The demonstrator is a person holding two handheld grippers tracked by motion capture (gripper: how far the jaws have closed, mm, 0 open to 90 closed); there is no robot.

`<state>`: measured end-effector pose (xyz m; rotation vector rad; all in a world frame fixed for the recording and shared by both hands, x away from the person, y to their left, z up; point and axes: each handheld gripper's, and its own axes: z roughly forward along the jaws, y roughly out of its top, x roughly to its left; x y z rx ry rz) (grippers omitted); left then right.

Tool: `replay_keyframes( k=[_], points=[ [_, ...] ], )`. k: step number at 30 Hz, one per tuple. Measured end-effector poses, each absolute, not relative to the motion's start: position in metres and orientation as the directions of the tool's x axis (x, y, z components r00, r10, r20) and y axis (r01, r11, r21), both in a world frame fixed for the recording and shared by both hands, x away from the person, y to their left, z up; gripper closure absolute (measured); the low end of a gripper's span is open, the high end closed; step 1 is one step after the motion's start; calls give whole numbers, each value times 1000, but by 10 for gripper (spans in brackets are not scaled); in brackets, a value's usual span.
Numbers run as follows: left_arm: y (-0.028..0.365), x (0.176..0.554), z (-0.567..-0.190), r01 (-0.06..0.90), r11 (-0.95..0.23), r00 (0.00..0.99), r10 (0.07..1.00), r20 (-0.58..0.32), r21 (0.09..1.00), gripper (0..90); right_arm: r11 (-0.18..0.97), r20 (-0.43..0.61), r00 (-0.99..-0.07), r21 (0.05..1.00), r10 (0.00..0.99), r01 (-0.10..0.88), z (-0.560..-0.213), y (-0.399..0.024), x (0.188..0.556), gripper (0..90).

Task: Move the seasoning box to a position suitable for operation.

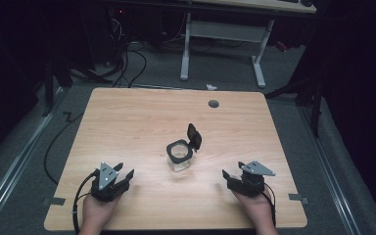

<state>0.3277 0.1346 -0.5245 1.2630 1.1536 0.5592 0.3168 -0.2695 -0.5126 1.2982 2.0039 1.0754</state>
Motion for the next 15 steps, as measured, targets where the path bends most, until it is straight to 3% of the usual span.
replay_keyframes(
  k=[5, 15],
  points=[
    [135, 326, -525, 266, 294, 386, 840, -381, 918, 522, 264, -34, -437, 837, 899, 479, -516, -263, 315, 360],
    [130, 331, -528, 301, 307, 378, 831, -408, 903, 496, 207, 28, -423, 841, 906, 500, -518, -268, 315, 431]
  ],
)
